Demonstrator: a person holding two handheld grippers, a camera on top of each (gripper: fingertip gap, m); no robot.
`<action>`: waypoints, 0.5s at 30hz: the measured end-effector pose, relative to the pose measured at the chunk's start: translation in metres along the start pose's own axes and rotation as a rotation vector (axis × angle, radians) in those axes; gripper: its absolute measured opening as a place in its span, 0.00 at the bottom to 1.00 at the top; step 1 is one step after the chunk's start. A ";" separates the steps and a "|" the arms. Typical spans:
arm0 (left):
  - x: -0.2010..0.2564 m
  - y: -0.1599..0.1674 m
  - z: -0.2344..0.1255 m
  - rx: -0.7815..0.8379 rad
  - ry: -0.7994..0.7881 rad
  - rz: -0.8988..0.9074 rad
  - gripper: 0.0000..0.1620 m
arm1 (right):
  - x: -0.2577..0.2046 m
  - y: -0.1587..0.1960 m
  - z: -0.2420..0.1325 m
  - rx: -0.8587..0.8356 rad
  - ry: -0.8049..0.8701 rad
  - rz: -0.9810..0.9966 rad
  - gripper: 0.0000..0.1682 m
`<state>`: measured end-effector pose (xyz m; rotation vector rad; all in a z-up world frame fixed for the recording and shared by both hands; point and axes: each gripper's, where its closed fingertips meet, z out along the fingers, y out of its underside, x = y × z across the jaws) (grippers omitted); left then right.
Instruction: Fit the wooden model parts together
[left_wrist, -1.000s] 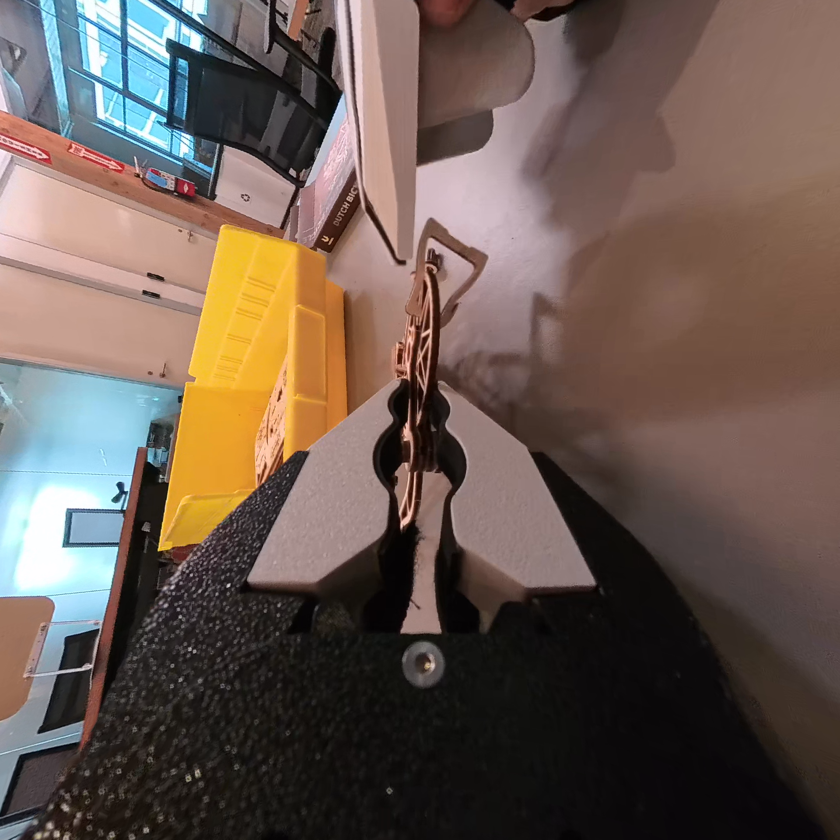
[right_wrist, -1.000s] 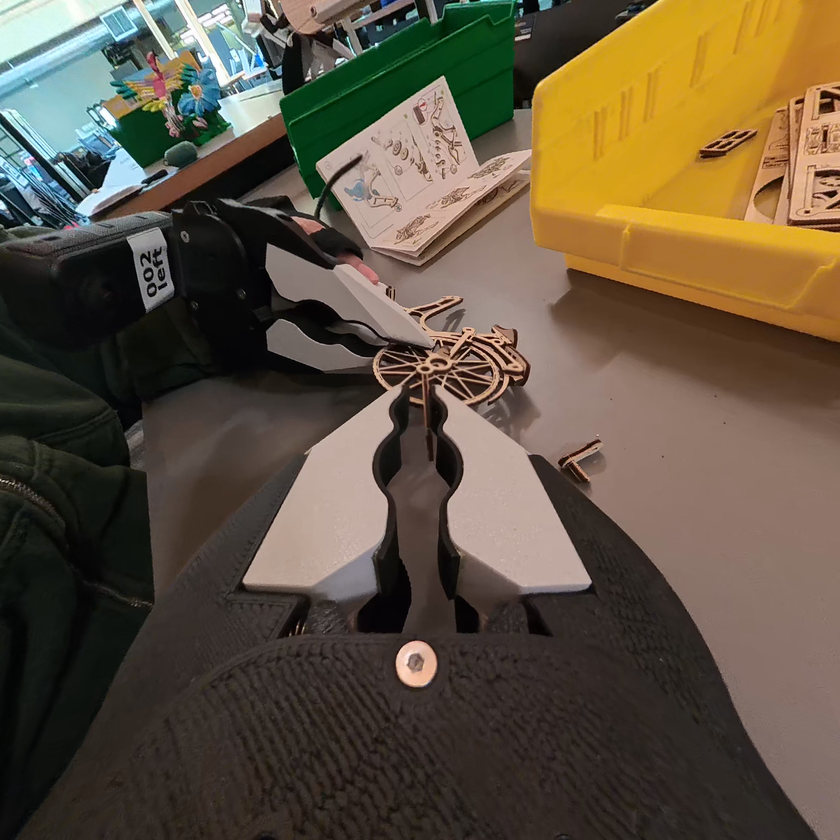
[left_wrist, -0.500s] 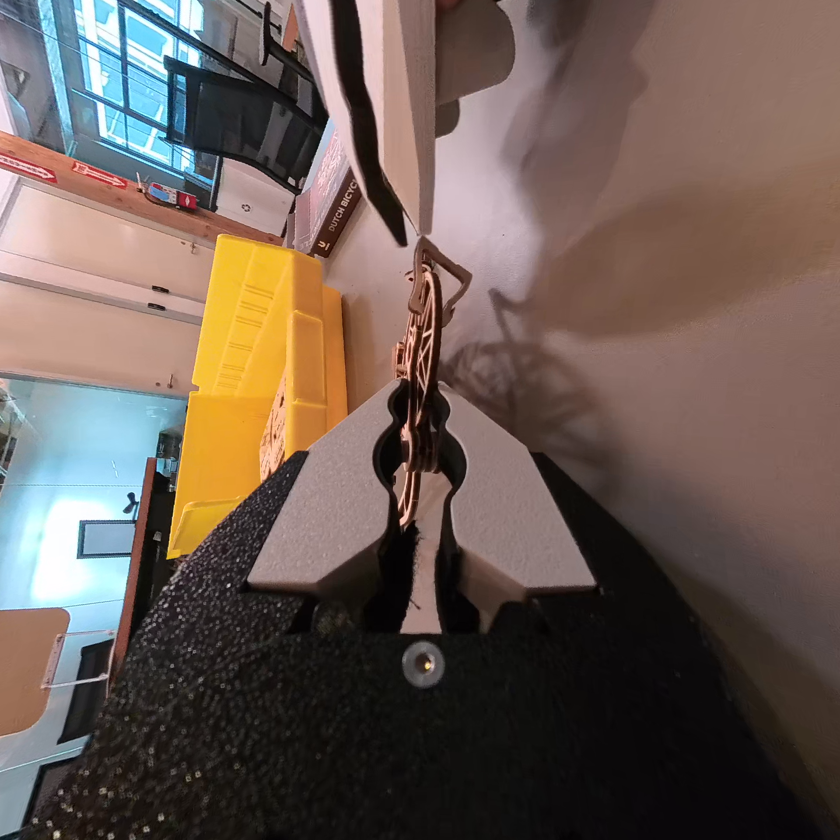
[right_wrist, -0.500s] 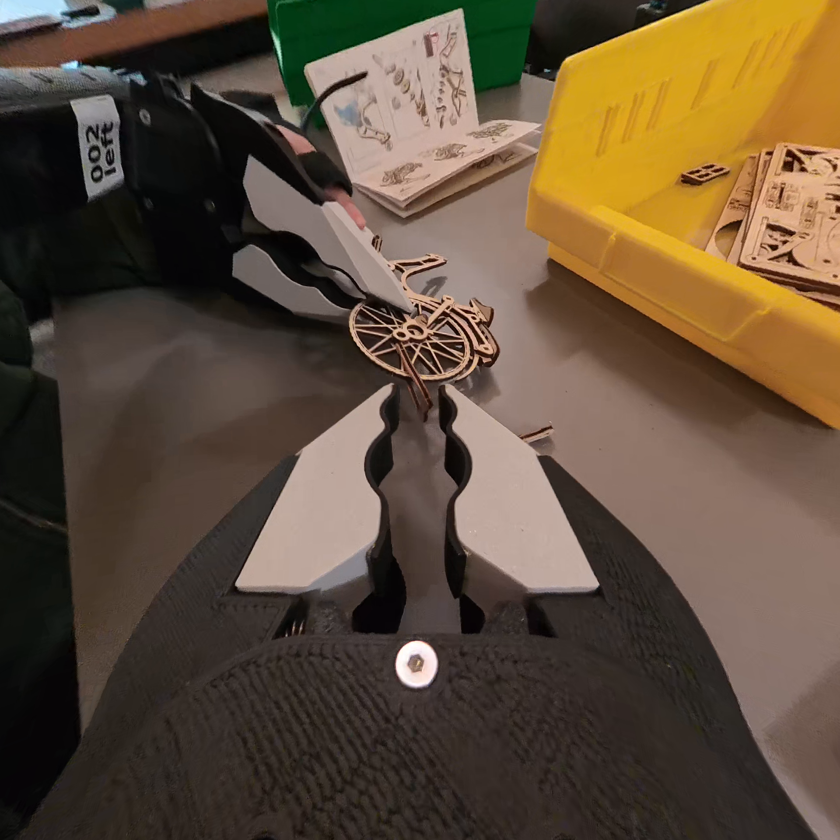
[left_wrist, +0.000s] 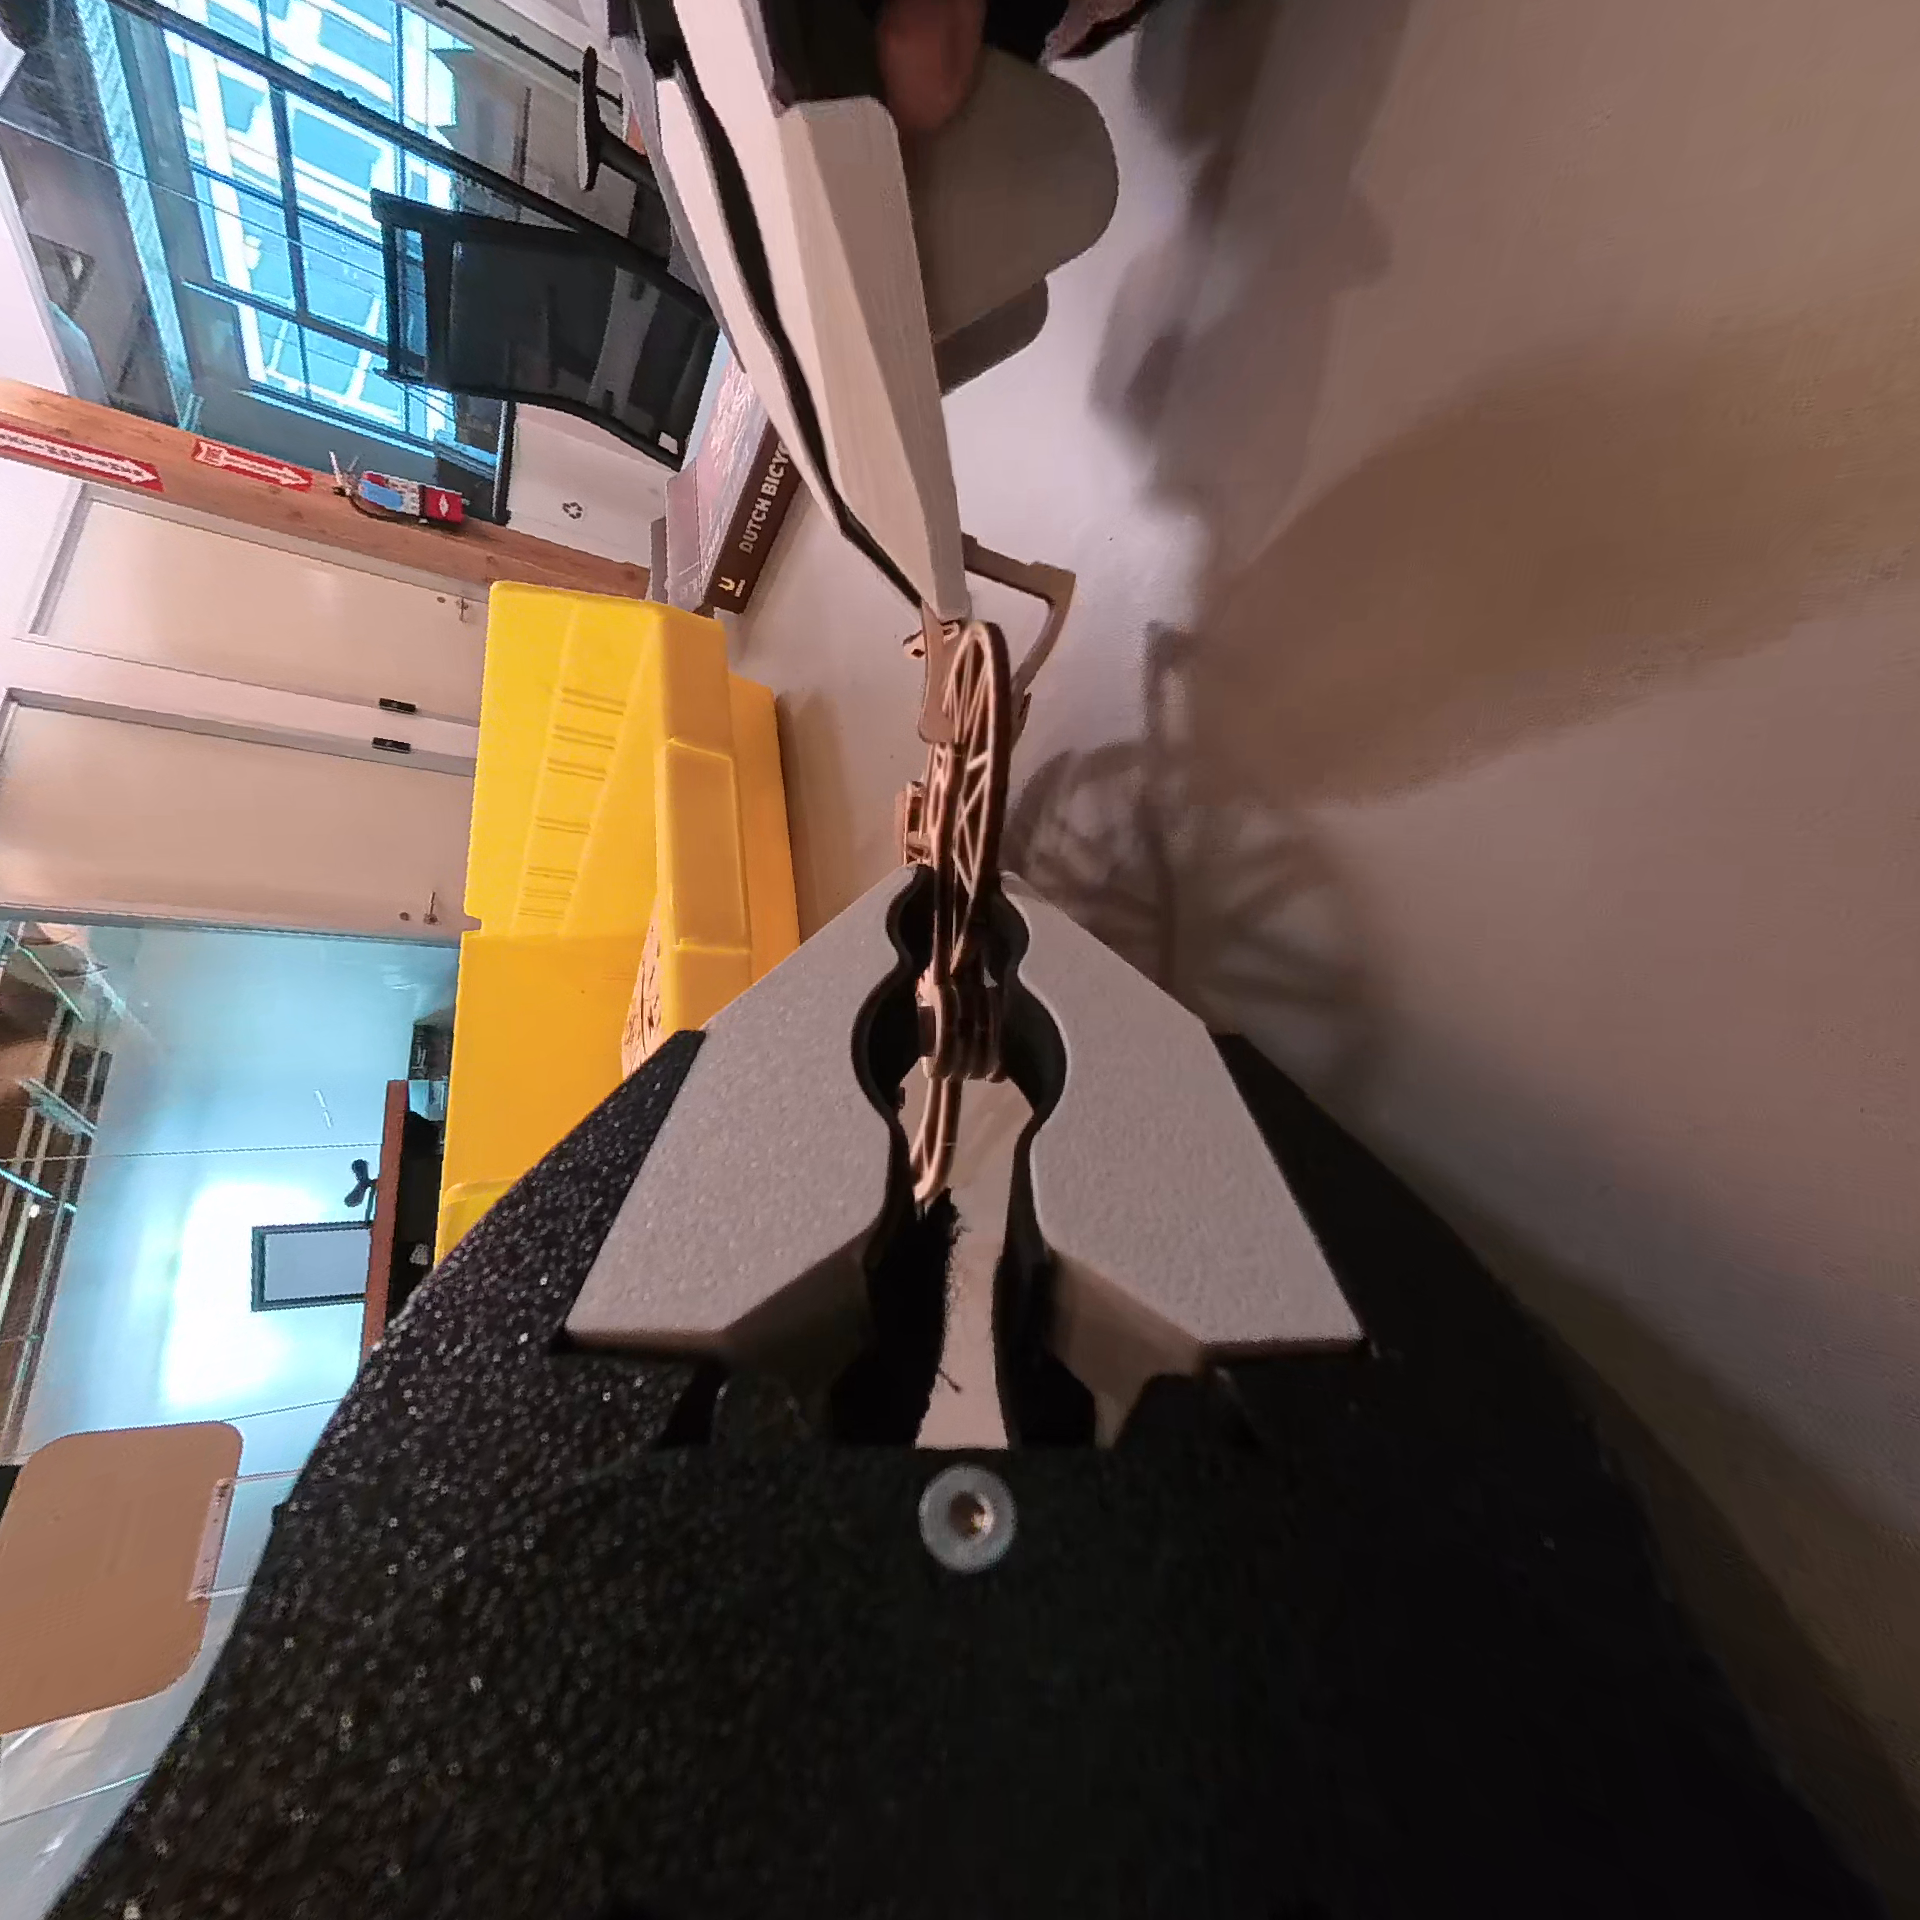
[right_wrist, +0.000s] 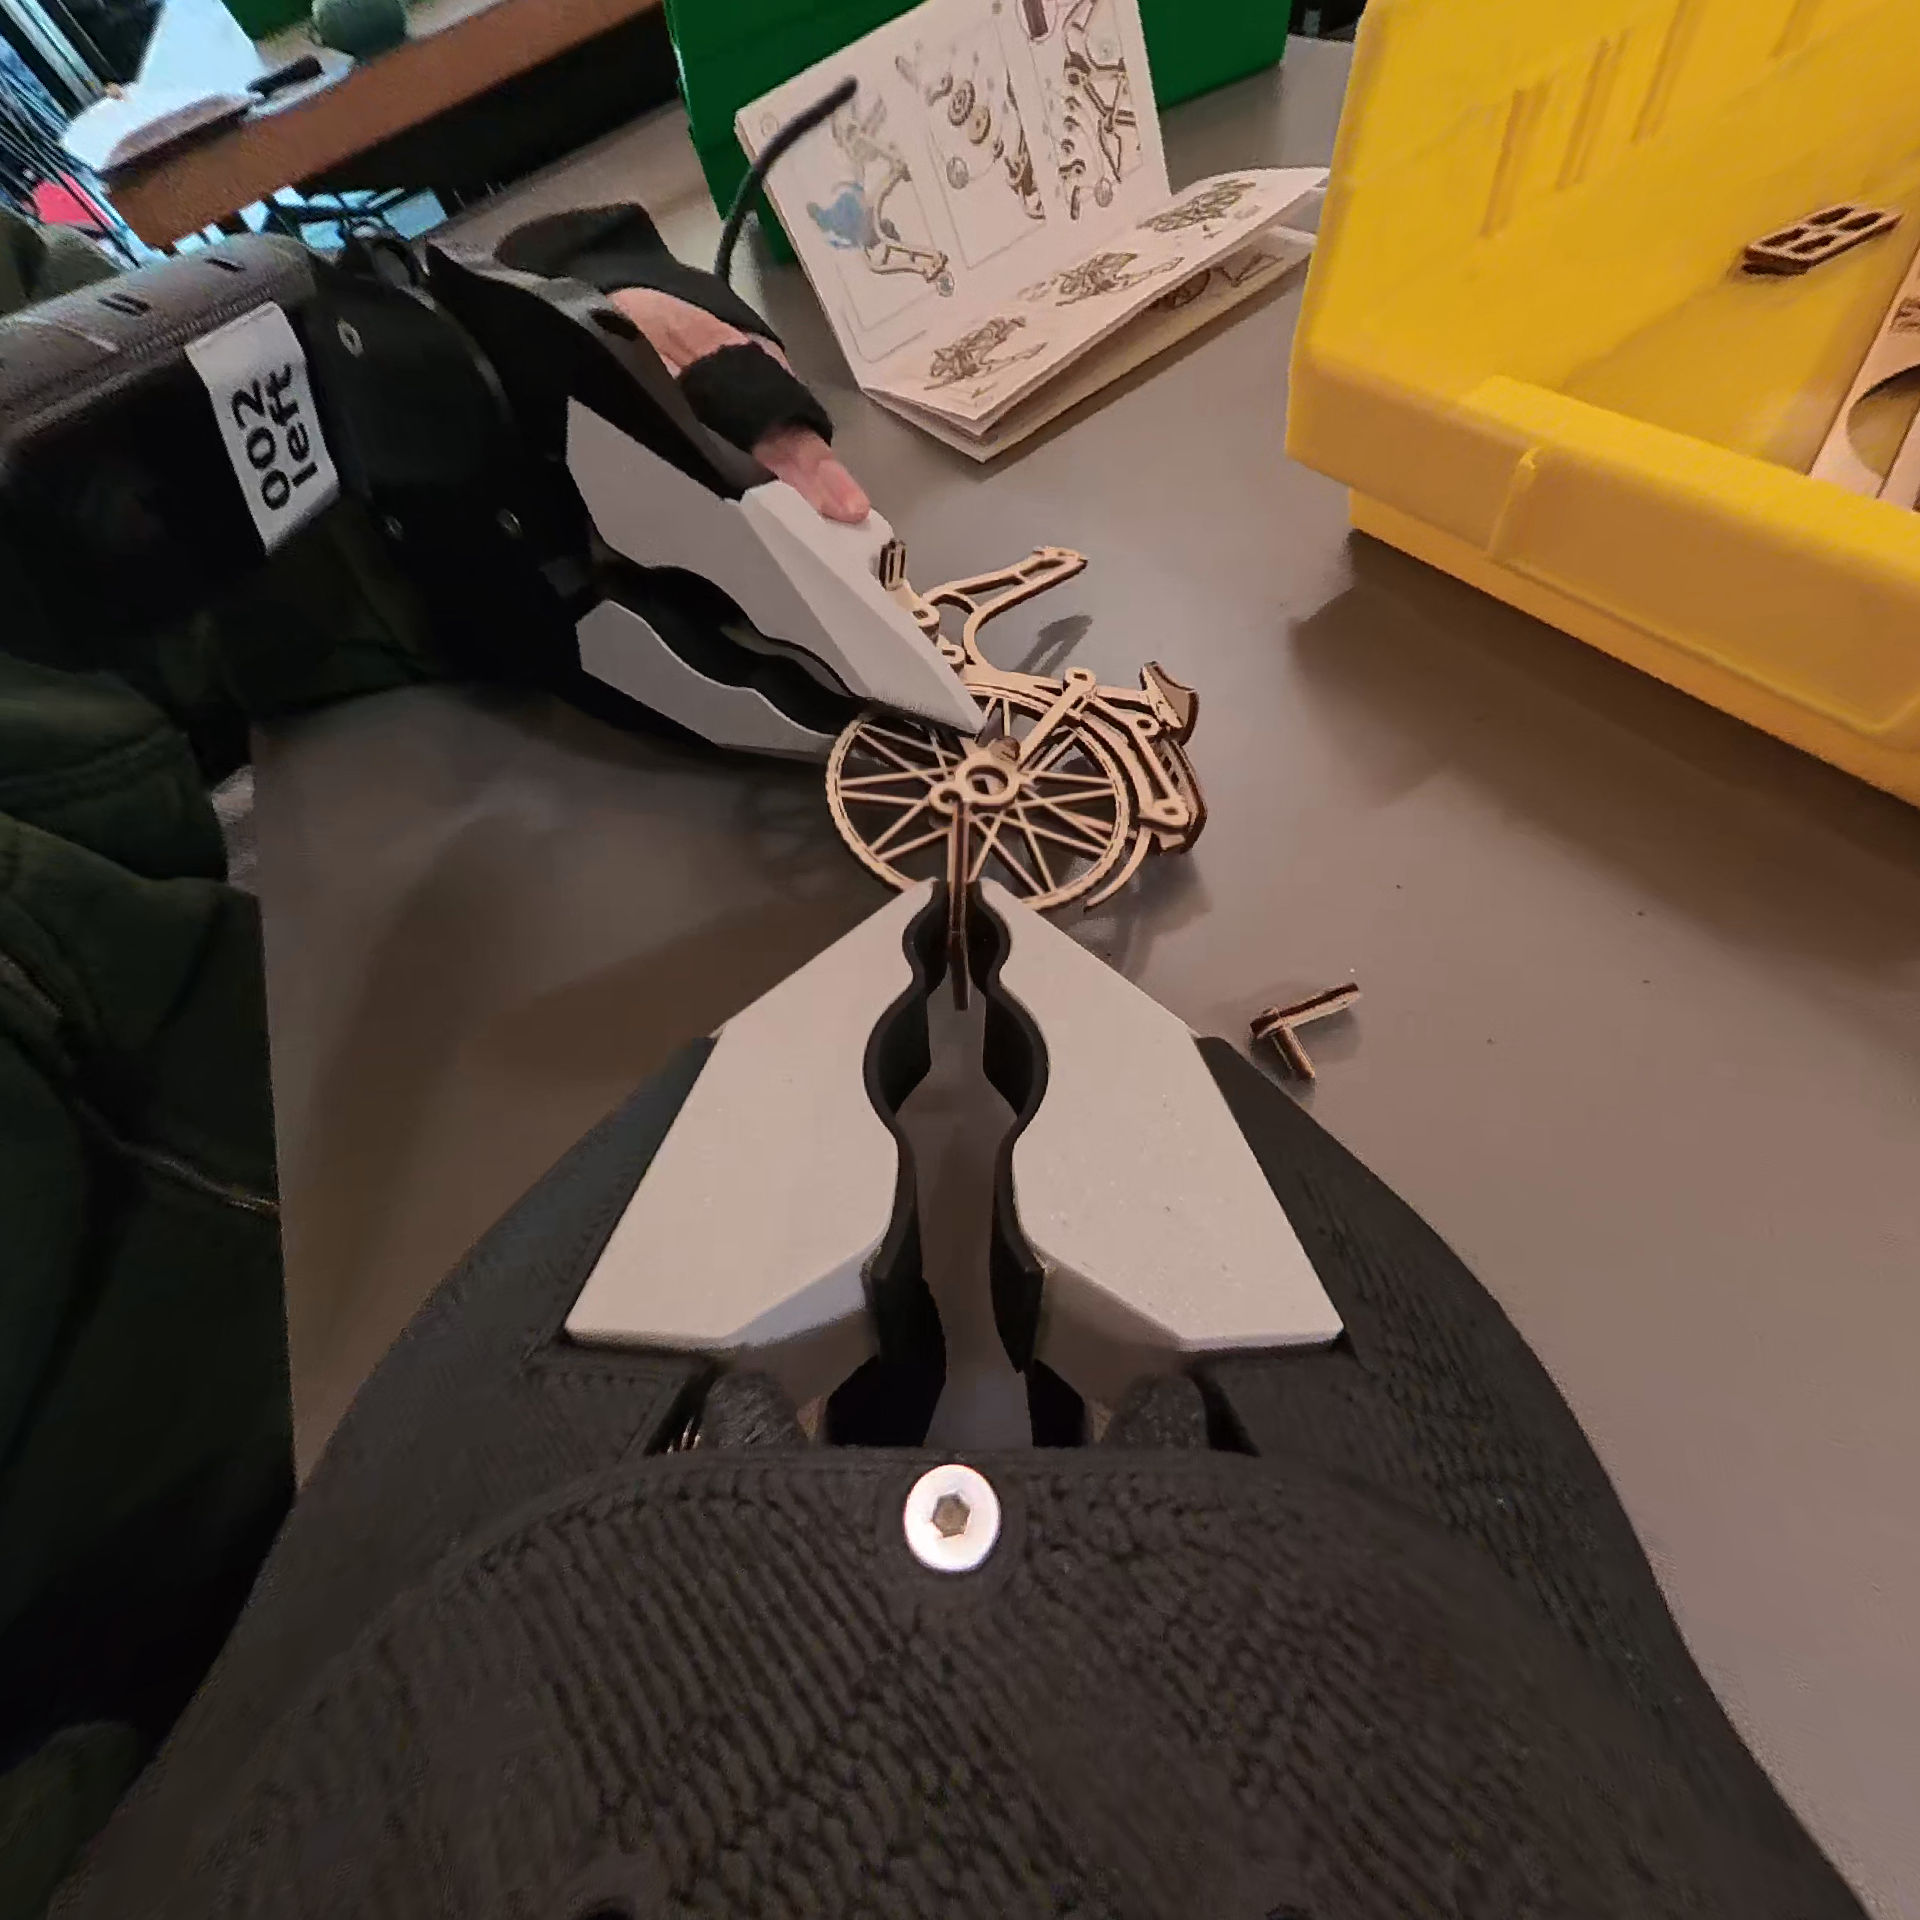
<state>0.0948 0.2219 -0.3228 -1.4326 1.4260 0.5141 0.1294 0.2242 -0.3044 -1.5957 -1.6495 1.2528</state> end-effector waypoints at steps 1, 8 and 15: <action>0.000 0.000 0.000 -0.001 -0.001 0.000 0.04 | 0.000 -0.001 0.000 0.003 0.002 0.004 0.01; -0.001 0.000 0.001 -0.009 -0.003 0.012 0.04 | 0.001 -0.006 0.000 0.047 -0.002 0.061 0.01; 0.001 0.001 0.001 -0.017 0.002 0.037 0.04 | 0.000 -0.005 0.001 0.035 -0.009 0.068 0.01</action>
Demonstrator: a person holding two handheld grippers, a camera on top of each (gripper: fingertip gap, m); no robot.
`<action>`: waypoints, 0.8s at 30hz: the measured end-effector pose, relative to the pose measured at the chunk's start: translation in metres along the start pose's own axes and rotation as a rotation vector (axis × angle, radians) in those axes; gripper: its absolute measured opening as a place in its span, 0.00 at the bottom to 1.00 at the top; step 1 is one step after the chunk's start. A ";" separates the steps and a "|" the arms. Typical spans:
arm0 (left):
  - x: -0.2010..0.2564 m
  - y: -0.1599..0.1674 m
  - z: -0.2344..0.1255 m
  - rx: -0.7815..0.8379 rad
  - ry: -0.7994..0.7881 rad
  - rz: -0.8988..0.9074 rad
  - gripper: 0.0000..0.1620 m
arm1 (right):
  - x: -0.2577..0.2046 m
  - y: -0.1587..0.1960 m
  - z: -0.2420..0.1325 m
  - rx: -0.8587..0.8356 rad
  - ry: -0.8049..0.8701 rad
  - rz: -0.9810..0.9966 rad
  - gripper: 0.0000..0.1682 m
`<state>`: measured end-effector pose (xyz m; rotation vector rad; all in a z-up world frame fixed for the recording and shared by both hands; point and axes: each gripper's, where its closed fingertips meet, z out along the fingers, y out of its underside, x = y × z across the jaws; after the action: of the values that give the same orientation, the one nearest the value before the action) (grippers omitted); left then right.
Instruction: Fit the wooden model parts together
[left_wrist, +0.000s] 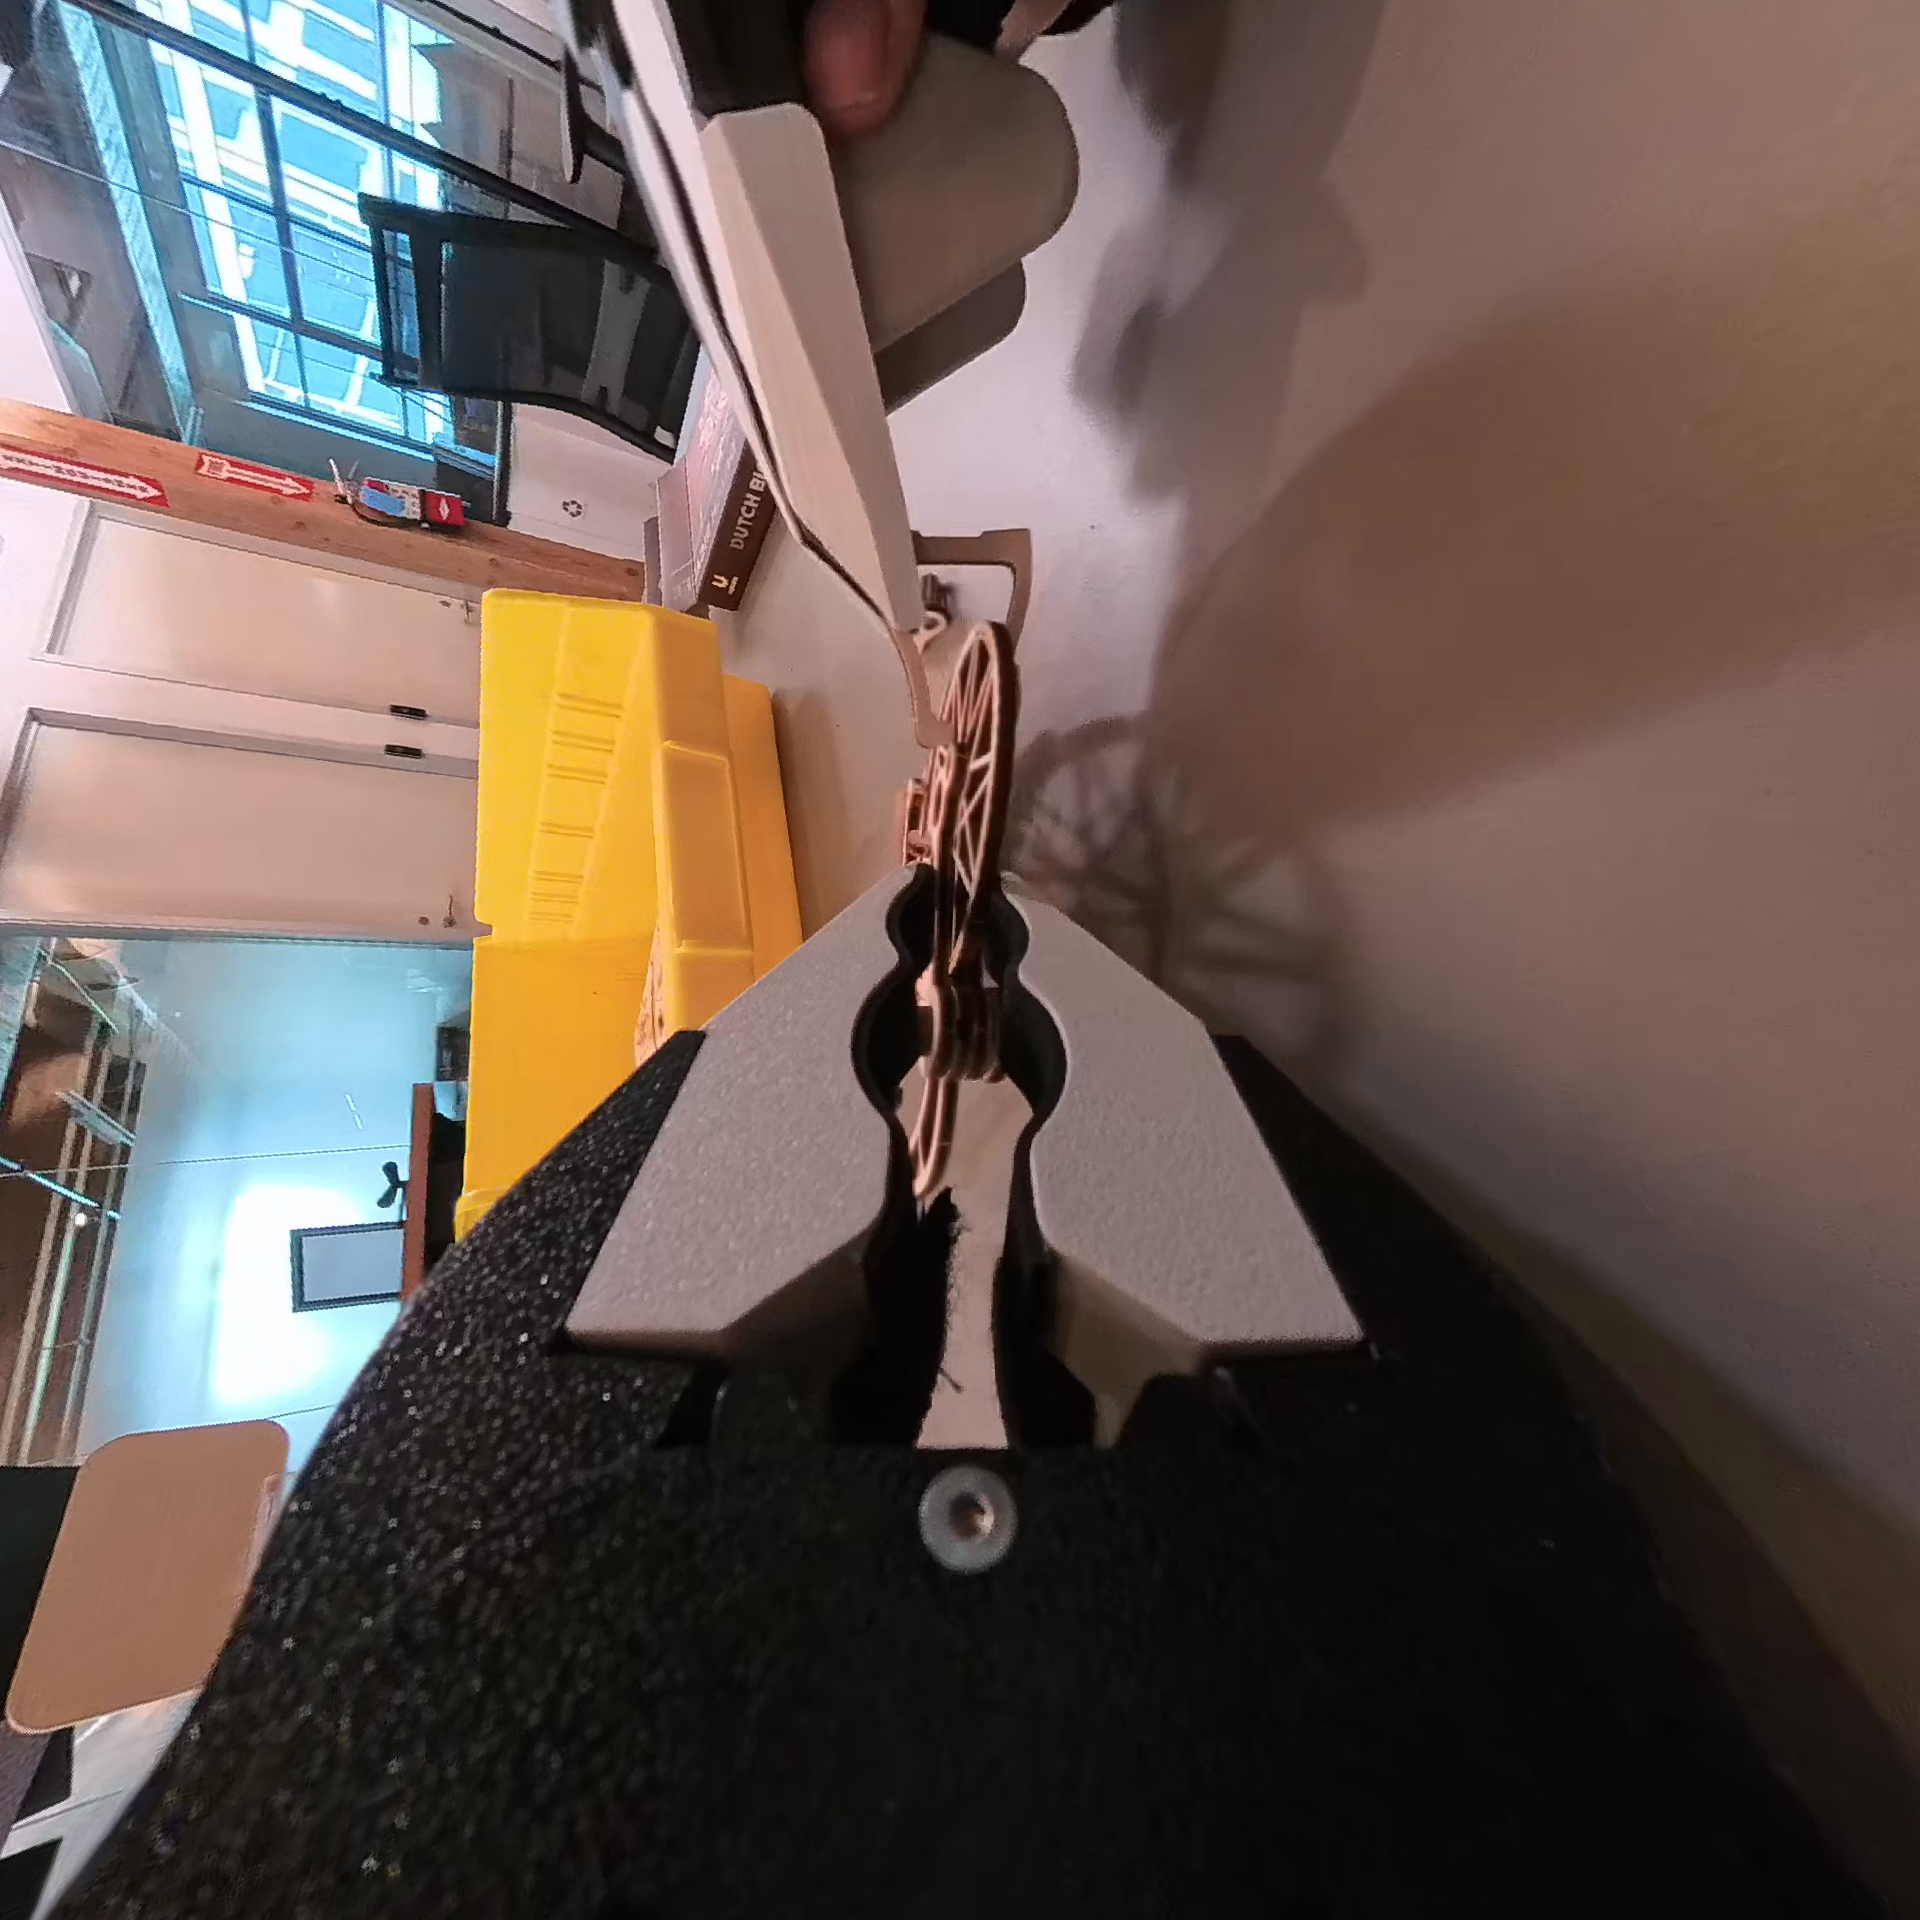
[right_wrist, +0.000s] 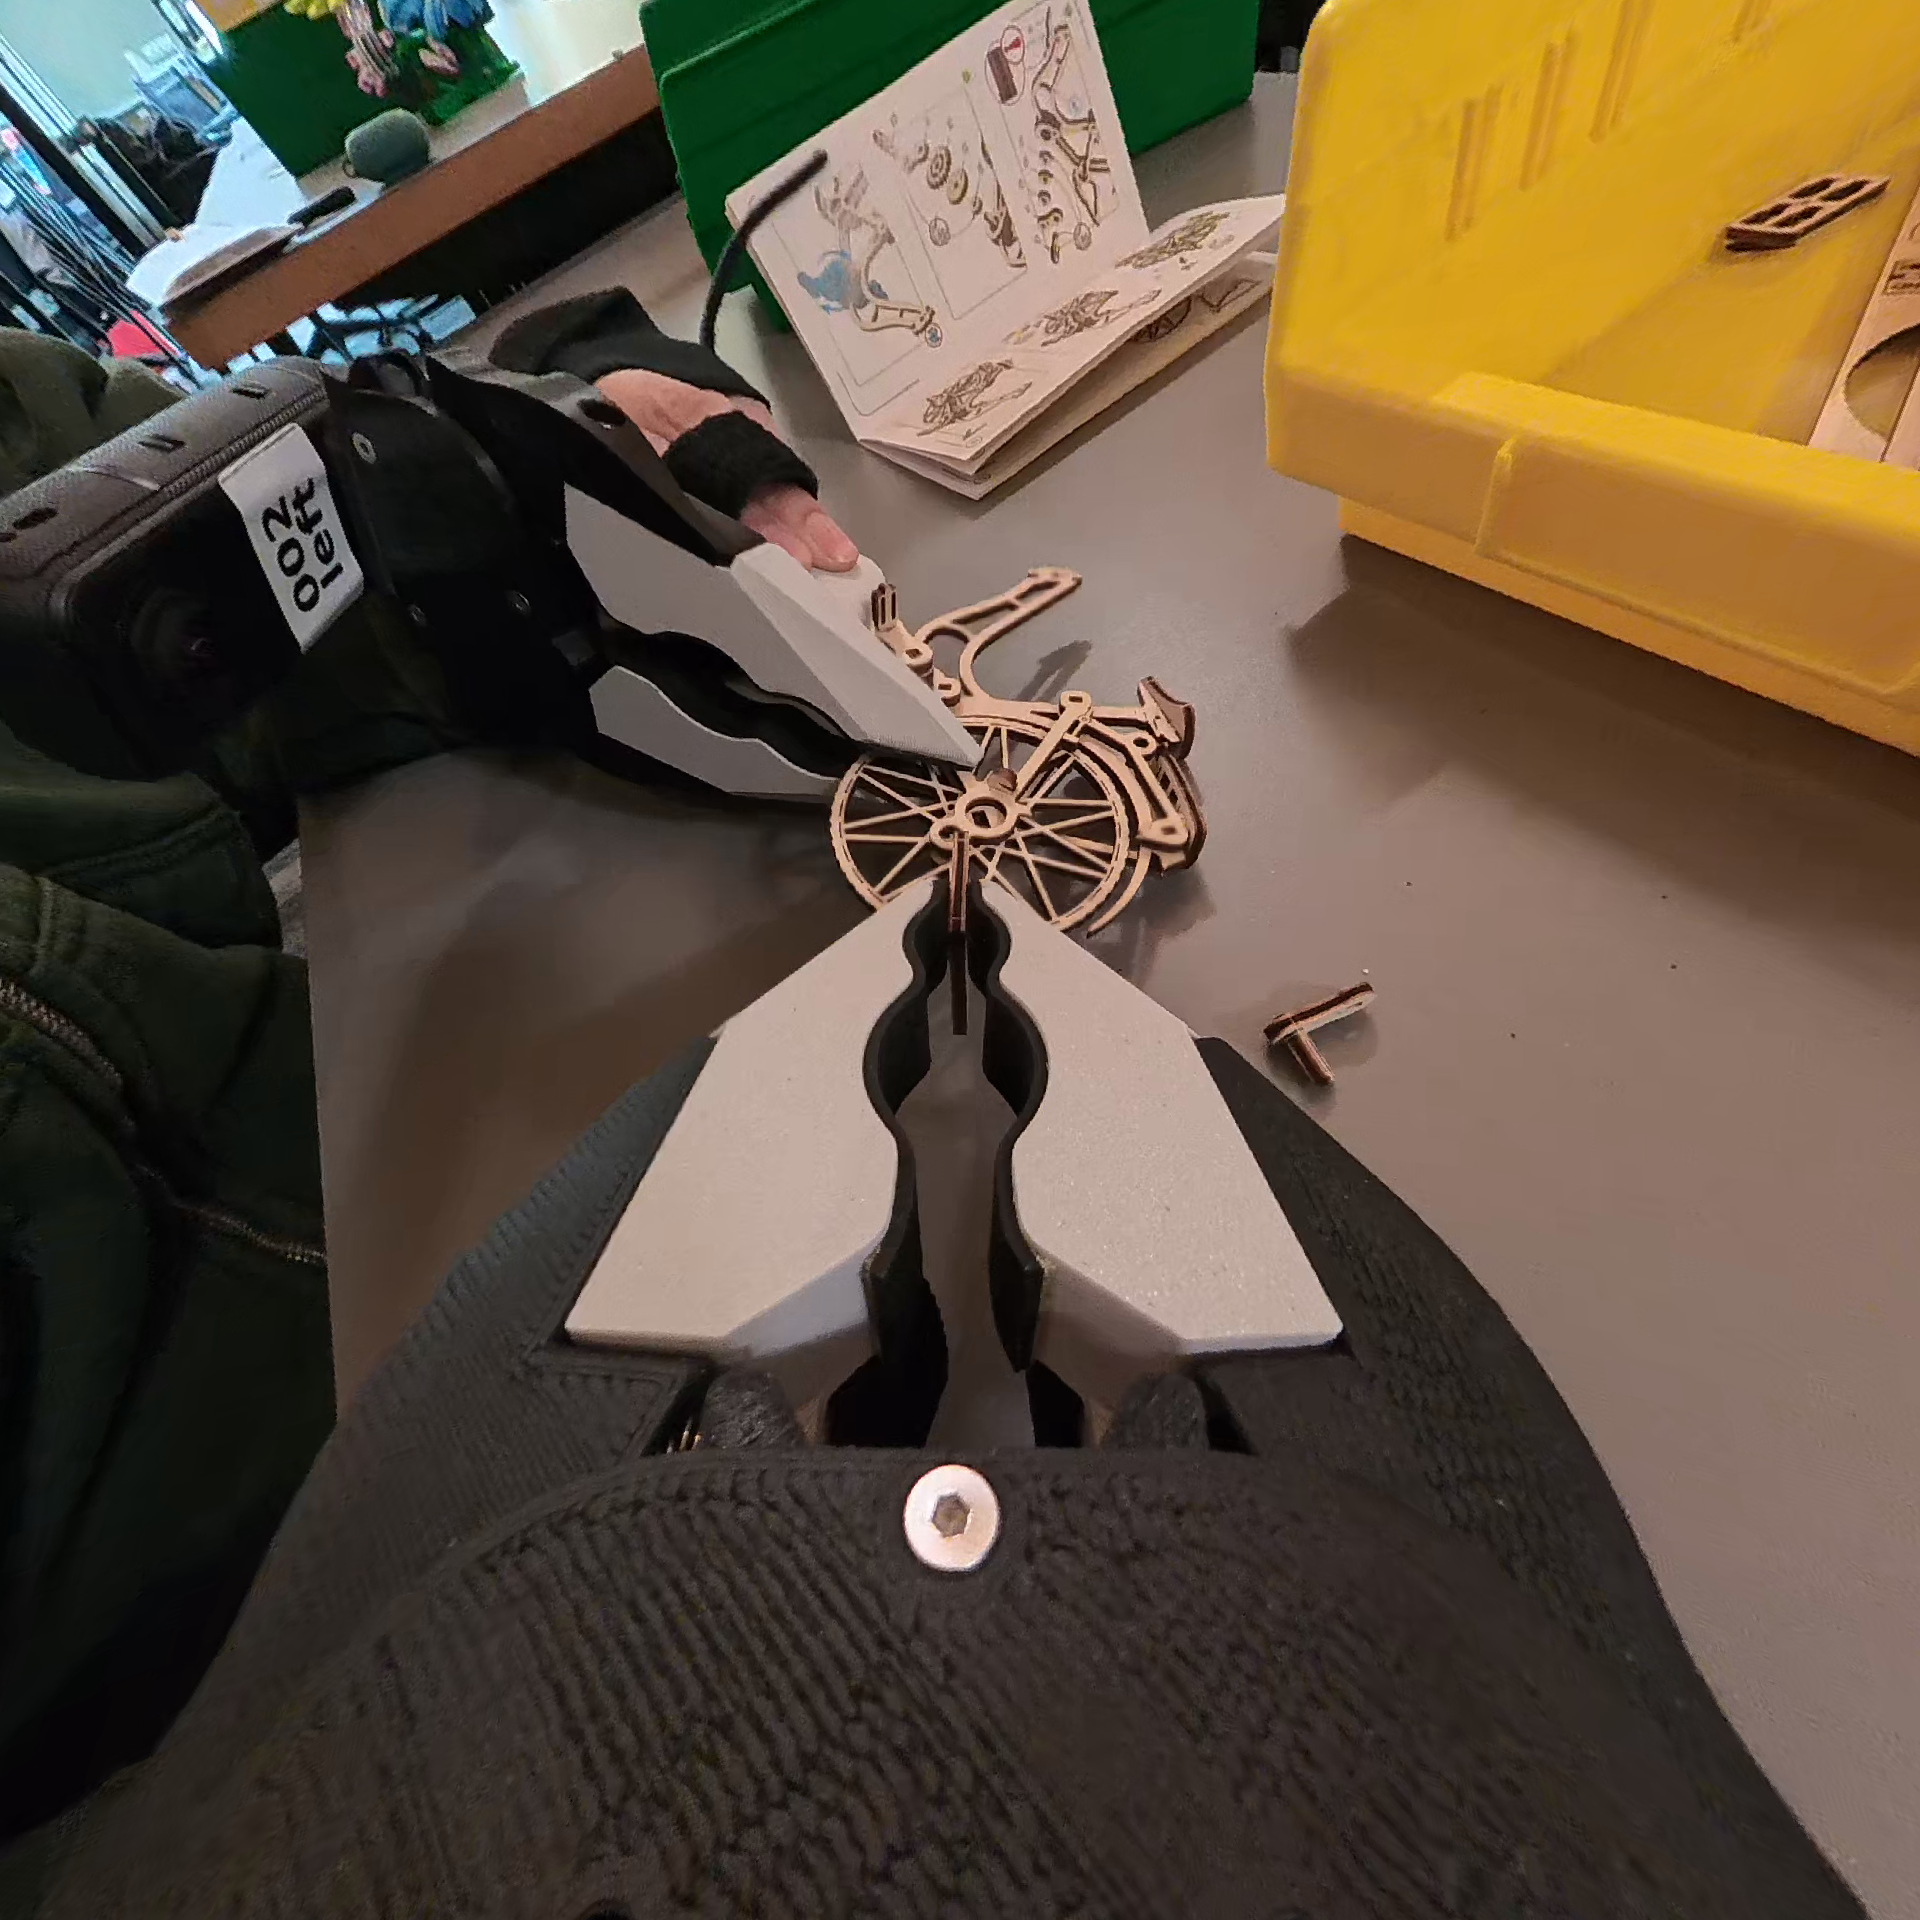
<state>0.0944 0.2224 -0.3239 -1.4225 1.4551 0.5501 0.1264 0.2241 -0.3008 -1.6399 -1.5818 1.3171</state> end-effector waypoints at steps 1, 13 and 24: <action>0.001 0.000 0.000 -0.004 -0.002 0.014 0.04 | -0.001 0.001 0.001 -0.006 0.001 -0.008 0.01; 0.001 -0.002 0.001 -0.007 -0.004 0.057 0.04 | -0.001 0.008 0.012 -0.089 0.041 -0.102 0.02; 0.000 -0.002 0.001 -0.011 -0.005 0.086 0.04 | 0.000 0.003 0.009 -0.051 0.029 -0.078 0.01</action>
<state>0.0971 0.2229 -0.3240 -1.3709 1.5164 0.6159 0.1204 0.2213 -0.3070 -1.6036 -1.6577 1.2166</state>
